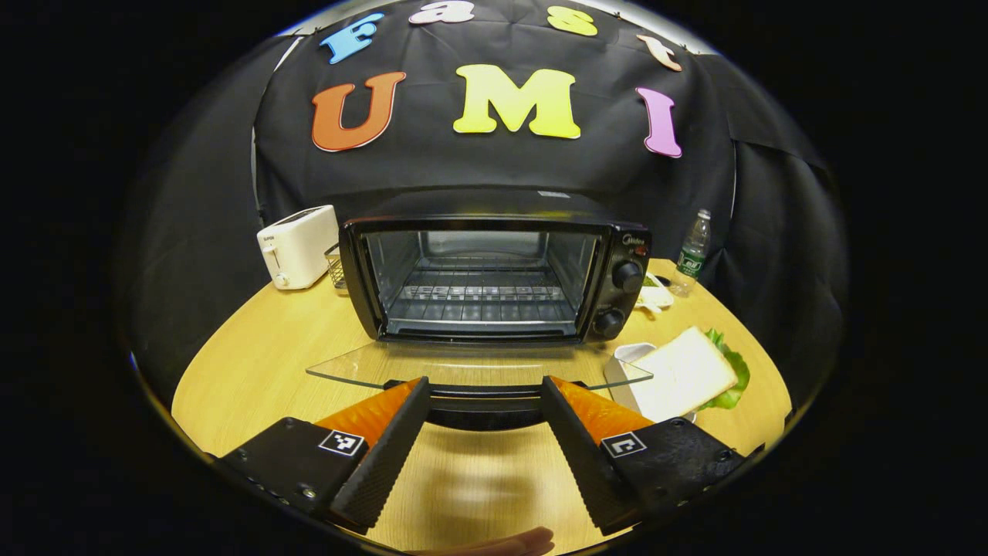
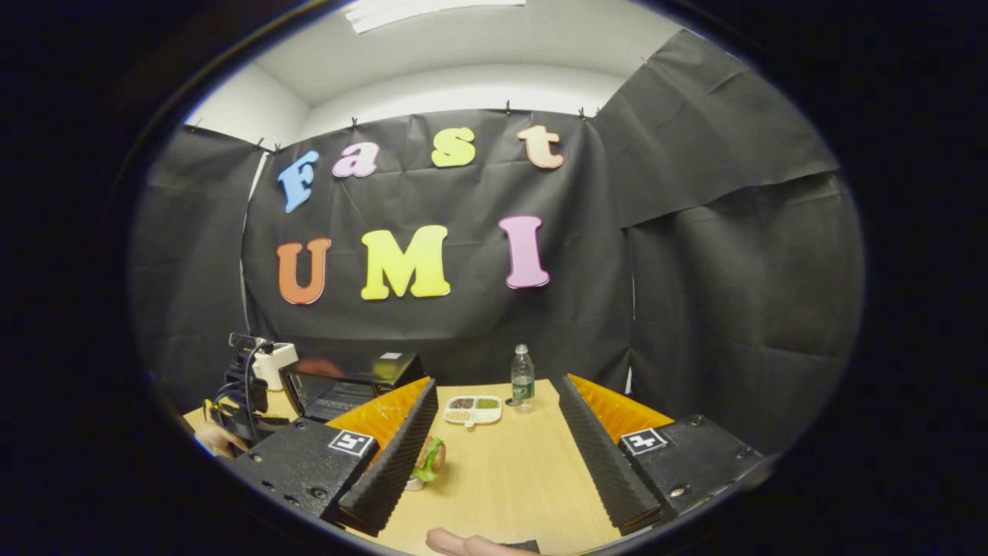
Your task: Open the electric oven with the left hand, put the food in, and close the electric oven.
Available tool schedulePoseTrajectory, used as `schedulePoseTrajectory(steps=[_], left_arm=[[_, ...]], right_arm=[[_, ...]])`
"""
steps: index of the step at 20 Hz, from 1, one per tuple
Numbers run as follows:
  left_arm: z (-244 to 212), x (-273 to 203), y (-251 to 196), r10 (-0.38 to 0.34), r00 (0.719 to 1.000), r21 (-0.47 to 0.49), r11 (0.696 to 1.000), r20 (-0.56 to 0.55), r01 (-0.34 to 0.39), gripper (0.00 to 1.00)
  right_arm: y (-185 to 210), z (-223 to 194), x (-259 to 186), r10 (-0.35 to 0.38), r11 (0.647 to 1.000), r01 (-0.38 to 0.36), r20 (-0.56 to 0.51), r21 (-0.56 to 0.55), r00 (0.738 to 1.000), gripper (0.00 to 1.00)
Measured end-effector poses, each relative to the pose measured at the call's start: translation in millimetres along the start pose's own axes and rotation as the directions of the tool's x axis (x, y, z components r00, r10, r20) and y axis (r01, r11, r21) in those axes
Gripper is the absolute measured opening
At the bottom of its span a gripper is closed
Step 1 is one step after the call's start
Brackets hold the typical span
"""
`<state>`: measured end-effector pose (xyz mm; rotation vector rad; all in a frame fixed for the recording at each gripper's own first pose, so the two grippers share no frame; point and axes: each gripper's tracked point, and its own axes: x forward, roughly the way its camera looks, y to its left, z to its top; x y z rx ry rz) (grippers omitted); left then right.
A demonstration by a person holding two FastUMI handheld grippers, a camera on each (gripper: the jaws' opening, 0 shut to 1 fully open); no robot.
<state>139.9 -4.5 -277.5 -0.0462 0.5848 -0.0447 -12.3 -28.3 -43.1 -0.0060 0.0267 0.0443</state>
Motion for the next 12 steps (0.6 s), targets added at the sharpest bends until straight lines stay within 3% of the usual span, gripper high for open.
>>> schedulePoseTrajectory(steps=[12], left_arm=[[-40, 2, 0, 0.003, 0.998, -0.010, 1.000, 0.062, -0.003, 0.93]], right_arm=[[27, -25, 13, 0.024, 1.000, -0.025, -0.059, -0.016, 0.998, 0.99]])
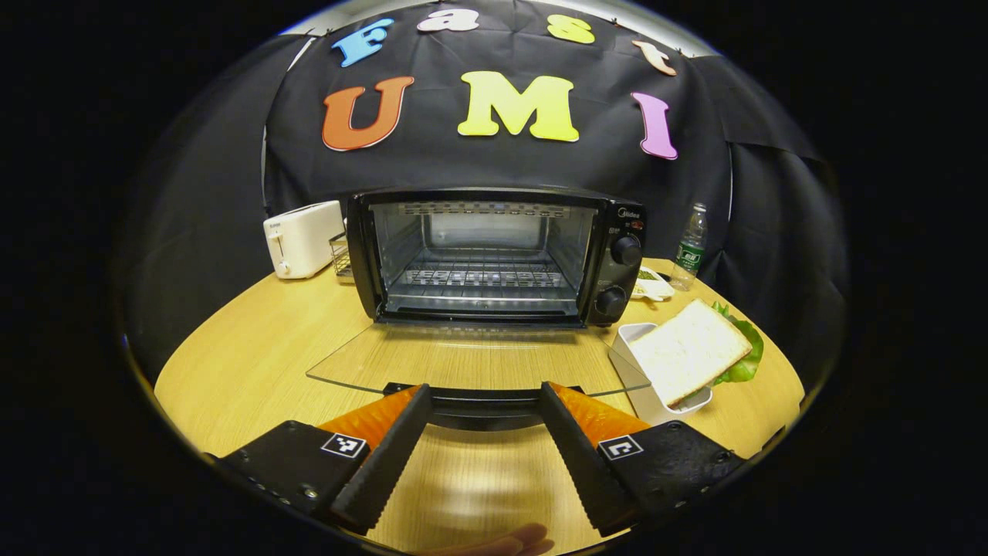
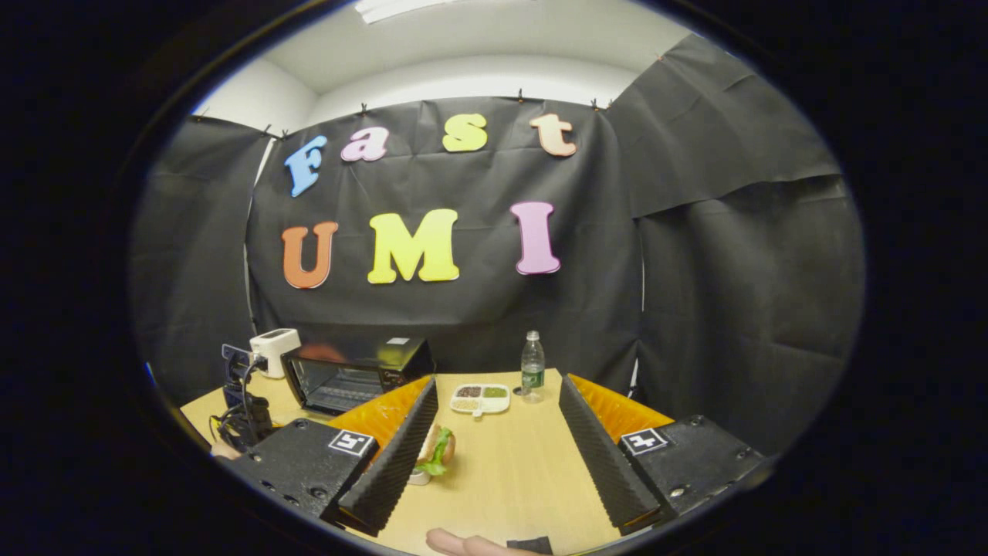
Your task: Open the electric oven with the left hand, put the food in, and close the electric oven.
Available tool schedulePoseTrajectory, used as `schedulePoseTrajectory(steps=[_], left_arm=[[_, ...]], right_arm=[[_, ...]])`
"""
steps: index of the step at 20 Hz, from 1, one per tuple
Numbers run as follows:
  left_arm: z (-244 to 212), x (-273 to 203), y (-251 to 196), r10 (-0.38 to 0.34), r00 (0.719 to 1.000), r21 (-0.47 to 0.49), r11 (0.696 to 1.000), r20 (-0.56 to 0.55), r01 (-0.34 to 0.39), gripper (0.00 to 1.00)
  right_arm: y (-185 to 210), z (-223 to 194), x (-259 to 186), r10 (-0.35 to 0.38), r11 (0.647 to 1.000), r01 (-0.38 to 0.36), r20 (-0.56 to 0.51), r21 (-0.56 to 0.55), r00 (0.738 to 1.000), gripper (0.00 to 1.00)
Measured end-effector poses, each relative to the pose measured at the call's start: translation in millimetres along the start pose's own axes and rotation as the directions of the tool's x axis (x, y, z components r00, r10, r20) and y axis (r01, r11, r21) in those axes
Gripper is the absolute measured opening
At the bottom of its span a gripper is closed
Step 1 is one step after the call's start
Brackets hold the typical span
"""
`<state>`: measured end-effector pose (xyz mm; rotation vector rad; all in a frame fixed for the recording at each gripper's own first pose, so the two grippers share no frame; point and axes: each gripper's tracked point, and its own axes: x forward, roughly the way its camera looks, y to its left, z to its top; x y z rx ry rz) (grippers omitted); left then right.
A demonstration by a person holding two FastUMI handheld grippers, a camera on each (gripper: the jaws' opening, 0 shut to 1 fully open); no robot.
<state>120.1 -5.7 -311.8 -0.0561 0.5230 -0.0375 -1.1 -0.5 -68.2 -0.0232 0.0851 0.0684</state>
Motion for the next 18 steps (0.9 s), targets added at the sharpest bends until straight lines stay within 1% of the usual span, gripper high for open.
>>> schedulePoseTrajectory(steps=[1, 3, 4, 6, 9, 11, 13, 15, 18], left_arm=[[-1, 0, 0, 0.000, 1.000, -0.006, 1.000, 0.013, 0.000, 0.94], [-12, 4, 0, 0.000, 1.000, -0.007, 1.000, -0.007, 0.000, 0.93], [-25, 8, 0, 0.000, 0.999, -0.010, 1.000, -0.043, -0.001, 0.94], [-37, 14, 1, -0.001, 0.998, -0.021, 1.000, -0.069, -0.001, 0.93], [-28, 8, -1, -0.012, 1.000, -0.014, 1.000, -0.020, 0.012, 0.93], [-25, 0, 4, -0.010, 1.000, -0.025, 1.000, -0.020, 0.010, 0.93], [-6, -15, 2, -0.023, 1.000, -0.032, 0.999, 0.019, 0.024, 0.93], [23, -38, -2, -0.019, 0.997, -0.018, 1.000, 0.079, 0.021, 0.94], [76, -75, -10, -0.031, 0.980, 0.027, 0.999, 0.195, 0.026, 0.93]], right_arm=[[6, -3, 1, 0.010, 1.000, -0.010, -0.008, -0.001, 1.000, 0.99], [9, -7, 4, 0.016, 1.000, -0.016, -0.016, -0.008, 1.000, 0.99], [10, -7, 5, 0.015, 1.000, -0.015, -0.018, -0.010, 1.000, 0.99], [13, -9, 8, 0.017, 1.000, -0.017, -0.023, -0.009, 1.000, 0.99], [14, -12, 13, 0.019, 1.000, -0.019, -0.032, -0.016, 0.999, 0.99], [13, -14, 21, 0.015, 1.000, -0.016, -0.042, -0.023, 0.999, 0.99], [14, -17, 30, 0.021, 1.000, -0.022, -0.064, -0.021, 0.998, 0.99], [16, -19, 41, 0.034, 0.999, -0.036, -0.083, -0.021, 0.996, 0.99], [20, -30, 63, 0.066, 0.998, -0.068, -0.134, -0.010, 0.989, 0.99]])
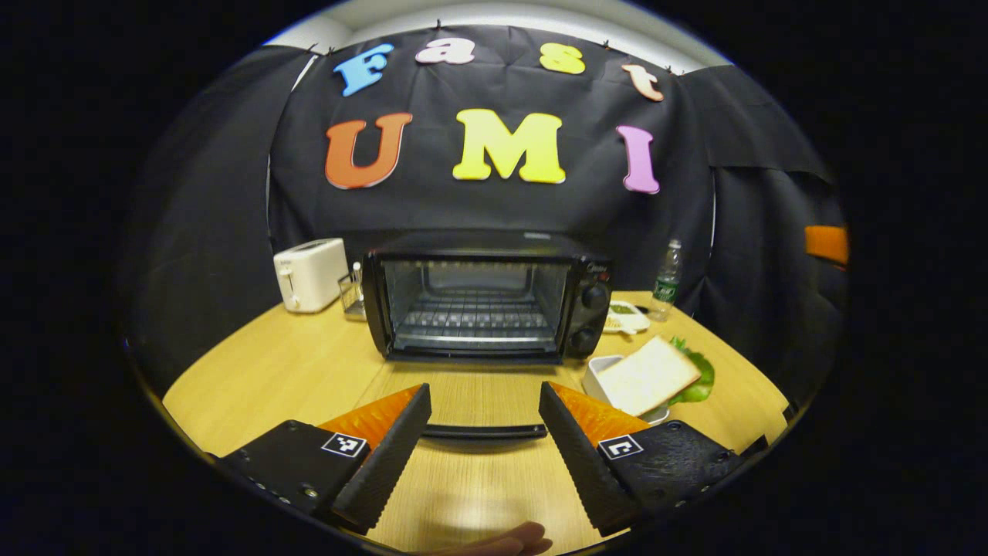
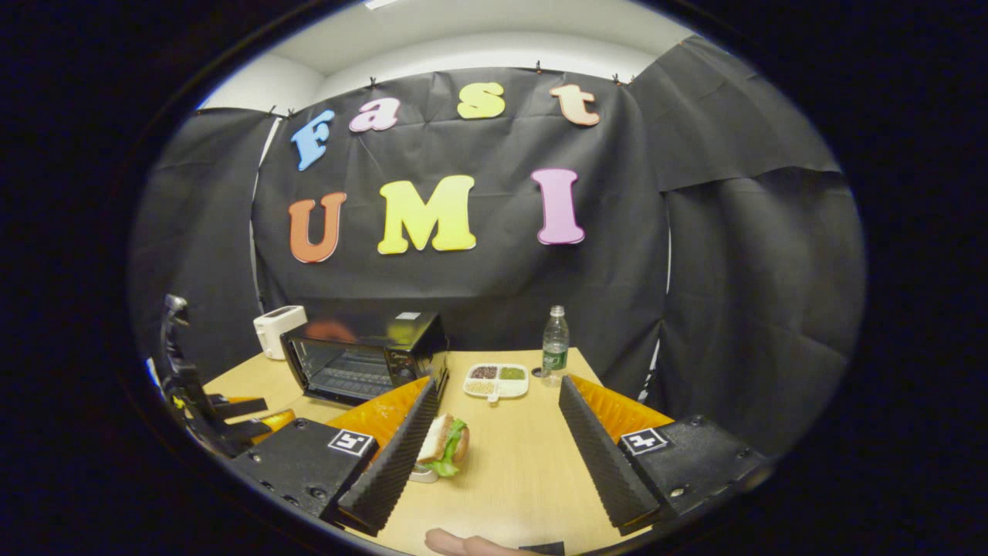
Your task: Open the electric oven with the left hand, put the food in, and close the electric oven.
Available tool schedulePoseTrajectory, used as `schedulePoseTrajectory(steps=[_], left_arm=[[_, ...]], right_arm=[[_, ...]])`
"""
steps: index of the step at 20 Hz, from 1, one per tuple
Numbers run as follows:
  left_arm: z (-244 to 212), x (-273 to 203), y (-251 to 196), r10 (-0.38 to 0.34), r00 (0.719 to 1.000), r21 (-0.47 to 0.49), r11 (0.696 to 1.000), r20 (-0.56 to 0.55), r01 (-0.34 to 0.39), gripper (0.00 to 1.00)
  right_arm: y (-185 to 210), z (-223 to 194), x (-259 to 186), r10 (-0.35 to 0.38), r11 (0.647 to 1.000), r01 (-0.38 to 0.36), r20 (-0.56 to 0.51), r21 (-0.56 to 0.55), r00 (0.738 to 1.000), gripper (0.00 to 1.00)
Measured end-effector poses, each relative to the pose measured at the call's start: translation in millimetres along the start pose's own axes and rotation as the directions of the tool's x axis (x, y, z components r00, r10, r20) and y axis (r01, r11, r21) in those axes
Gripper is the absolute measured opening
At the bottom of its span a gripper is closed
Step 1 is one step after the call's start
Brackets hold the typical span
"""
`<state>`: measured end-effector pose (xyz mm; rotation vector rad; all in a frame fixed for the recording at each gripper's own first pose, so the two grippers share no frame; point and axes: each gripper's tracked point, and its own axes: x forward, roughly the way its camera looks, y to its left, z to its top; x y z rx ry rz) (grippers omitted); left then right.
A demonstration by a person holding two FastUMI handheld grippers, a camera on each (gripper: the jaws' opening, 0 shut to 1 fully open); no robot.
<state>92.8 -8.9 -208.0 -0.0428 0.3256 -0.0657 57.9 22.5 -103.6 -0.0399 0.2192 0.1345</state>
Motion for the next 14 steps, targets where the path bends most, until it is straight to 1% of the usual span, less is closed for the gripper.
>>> schedulePoseTrajectory(steps=[2, 4, 6, 7, 9, 10, 11, 12, 13, 14], left_arm=[[34, -20, -3, 0.009, 0.998, 0.012, 1.000, 0.065, -0.010, 0.93], [66, -41, -2, 0.031, 0.992, -0.004, 1.000, 0.126, -0.031, 0.93], [89, -60, 0, 0.046, 0.983, -0.013, 0.999, 0.176, -0.044, 0.93], [98, -73, 5, 0.066, 0.977, -0.014, 0.998, 0.201, -0.065, 0.93], [108, -95, 16, 0.113, 0.965, -0.012, 0.993, 0.237, -0.113, 0.93], [112, -103, 19, 0.127, 0.960, -0.013, 0.992, 0.249, -0.128, 0.93], [113, -108, 20, 0.136, 0.958, -0.010, 0.990, 0.253, -0.138, 0.93], [112, -114, 21, 0.149, 0.956, -0.010, 0.988, 0.253, -0.152, 0.93], [111, -118, 23, 0.157, 0.954, -0.006, 0.987, 0.255, -0.161, 0.93], [111, -120, 23, 0.161, 0.954, -0.002, 0.986, 0.255, -0.165, 0.93]], right_arm=[[4, -10, 18, 0.045, 0.999, -0.044, -0.051, 0.032, 0.998, 0.99], [12, -25, 37, 0.101, 0.993, -0.093, -0.118, 0.075, 0.988, 0.99], [19, -39, 58, 0.161, 0.983, -0.143, -0.180, 0.111, 0.970, 0.99], [23, -47, 69, 0.190, 0.978, -0.165, -0.217, 0.127, 0.958, 0.99], [26, -67, 92, 0.239, 0.967, -0.198, -0.304, 0.158, 0.922, 0.96], [28, -75, 102, 0.272, 0.958, -0.222, -0.343, 0.179, 0.899, 0.94], [35, -81, 109, 0.322, 0.943, -0.259, -0.376, 0.209, 0.869, 0.99], [40, -87, 116, 0.359, 0.929, -0.279, -0.408, 0.244, 0.840, 0.98], [41, -95, 124, 0.391, 0.916, -0.293, -0.440, 0.274, 0.809, 0.93], [40, -103, 131, 0.408, 0.908, -0.292, -0.480, 0.300, 0.777, 0.90]])
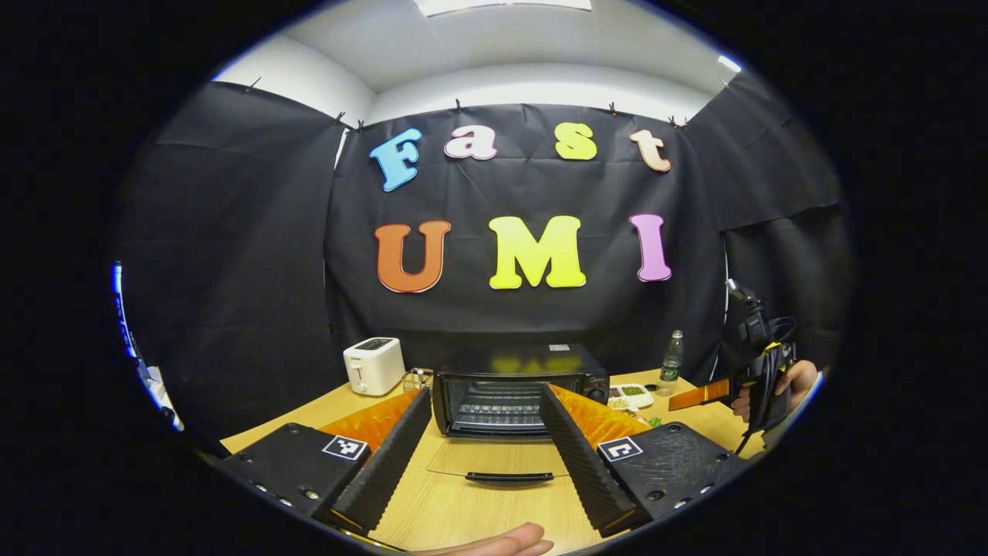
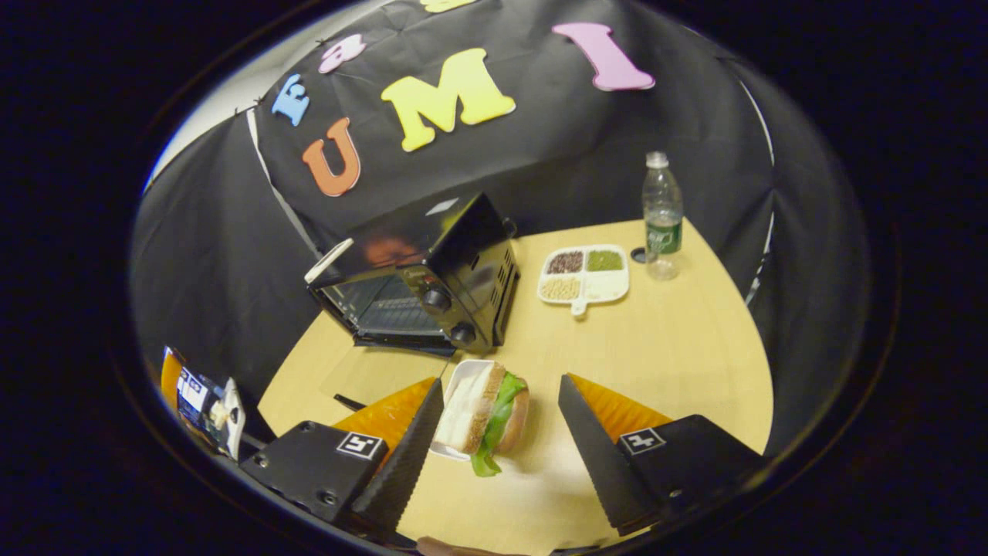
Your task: Open the electric oven with the left hand, put the food in, and close the electric oven.
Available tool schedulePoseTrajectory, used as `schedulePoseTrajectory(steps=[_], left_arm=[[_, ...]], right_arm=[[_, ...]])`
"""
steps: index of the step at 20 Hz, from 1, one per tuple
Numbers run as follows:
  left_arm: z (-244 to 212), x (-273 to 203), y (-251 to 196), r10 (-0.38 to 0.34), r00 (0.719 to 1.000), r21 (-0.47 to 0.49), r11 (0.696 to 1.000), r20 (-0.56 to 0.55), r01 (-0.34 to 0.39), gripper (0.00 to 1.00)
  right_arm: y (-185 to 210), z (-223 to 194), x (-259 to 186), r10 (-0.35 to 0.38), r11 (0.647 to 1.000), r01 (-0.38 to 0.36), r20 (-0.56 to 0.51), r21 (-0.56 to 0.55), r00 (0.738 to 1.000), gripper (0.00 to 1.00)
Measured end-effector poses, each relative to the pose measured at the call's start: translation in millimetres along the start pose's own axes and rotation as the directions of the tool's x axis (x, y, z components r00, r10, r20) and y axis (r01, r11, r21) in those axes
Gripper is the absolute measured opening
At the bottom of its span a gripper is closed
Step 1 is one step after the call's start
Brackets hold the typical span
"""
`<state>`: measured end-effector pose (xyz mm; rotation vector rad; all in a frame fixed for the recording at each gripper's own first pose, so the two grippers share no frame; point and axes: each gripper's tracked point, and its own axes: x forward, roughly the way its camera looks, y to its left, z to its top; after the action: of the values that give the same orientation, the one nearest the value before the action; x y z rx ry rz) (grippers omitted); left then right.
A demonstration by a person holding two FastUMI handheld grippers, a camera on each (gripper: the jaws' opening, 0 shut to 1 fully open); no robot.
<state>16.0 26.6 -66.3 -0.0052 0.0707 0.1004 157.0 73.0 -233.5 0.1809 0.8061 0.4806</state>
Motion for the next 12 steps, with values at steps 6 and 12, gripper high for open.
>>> schedulePoseTrajectory(steps=[6, 12], left_arm=[[-5, -9, 1, 0.020, 1.000, 0.034, 0.999, -0.008, -0.020, 0.93], [-10, -10, -9, 0.010, 1.000, 0.053, 0.999, -0.024, -0.009, 0.94]], right_arm=[[4, -26, 38, 0.141, 0.985, -0.107, -0.281, 0.133, 0.949, 0.86], [4, -41, 53, 0.204, 0.966, -0.119, -0.394, 0.229, 0.896, 0.76]])
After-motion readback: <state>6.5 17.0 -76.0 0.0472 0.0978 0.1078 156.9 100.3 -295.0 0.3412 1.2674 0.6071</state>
